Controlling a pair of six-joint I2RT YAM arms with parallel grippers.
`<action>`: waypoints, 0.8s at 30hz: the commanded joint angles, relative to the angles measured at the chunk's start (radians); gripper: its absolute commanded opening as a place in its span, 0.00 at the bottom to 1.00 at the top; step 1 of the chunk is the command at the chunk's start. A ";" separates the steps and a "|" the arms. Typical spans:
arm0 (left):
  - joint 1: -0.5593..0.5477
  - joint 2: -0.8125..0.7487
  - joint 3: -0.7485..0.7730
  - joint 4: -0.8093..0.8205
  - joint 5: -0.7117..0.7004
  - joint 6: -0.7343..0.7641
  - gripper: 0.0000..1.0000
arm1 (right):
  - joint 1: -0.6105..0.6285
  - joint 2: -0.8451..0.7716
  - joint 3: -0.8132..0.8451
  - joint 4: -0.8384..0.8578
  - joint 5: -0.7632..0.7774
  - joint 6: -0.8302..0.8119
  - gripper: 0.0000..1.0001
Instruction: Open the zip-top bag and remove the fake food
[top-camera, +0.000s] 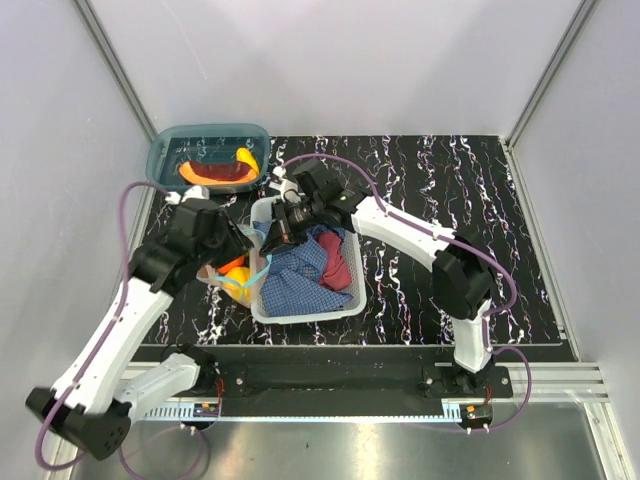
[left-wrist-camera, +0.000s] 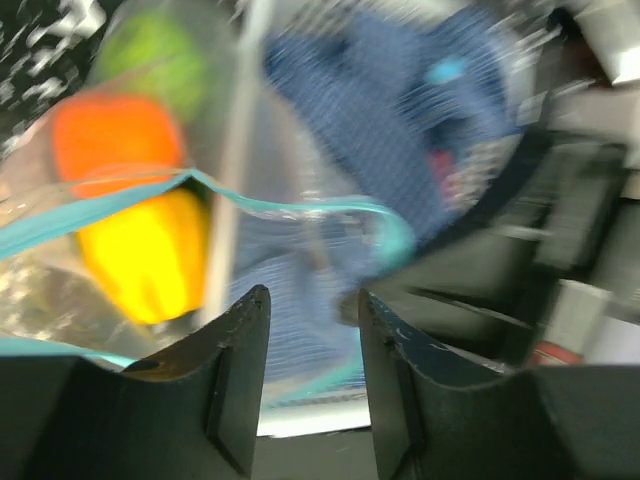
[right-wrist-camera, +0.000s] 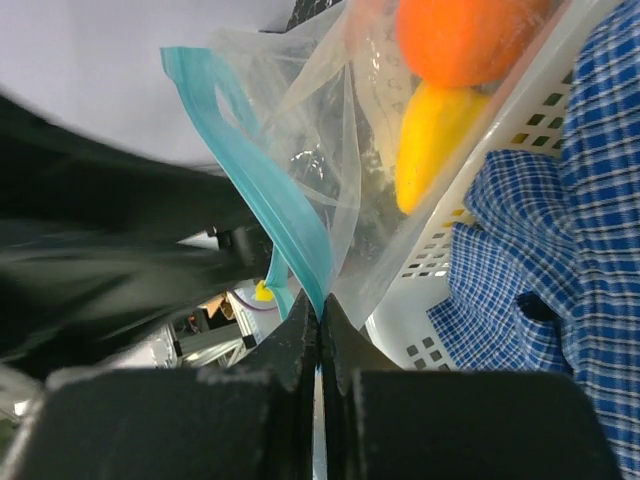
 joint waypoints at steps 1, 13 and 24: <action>-0.006 0.078 -0.028 -0.028 0.013 0.096 0.40 | 0.027 0.001 0.084 -0.033 -0.023 -0.013 0.00; -0.004 0.020 -0.216 -0.042 -0.118 -0.026 0.36 | 0.027 -0.009 0.101 -0.036 0.003 0.039 0.00; 0.016 0.141 -0.273 -0.082 -0.129 -0.065 0.43 | 0.027 -0.007 0.099 -0.031 0.022 0.049 0.00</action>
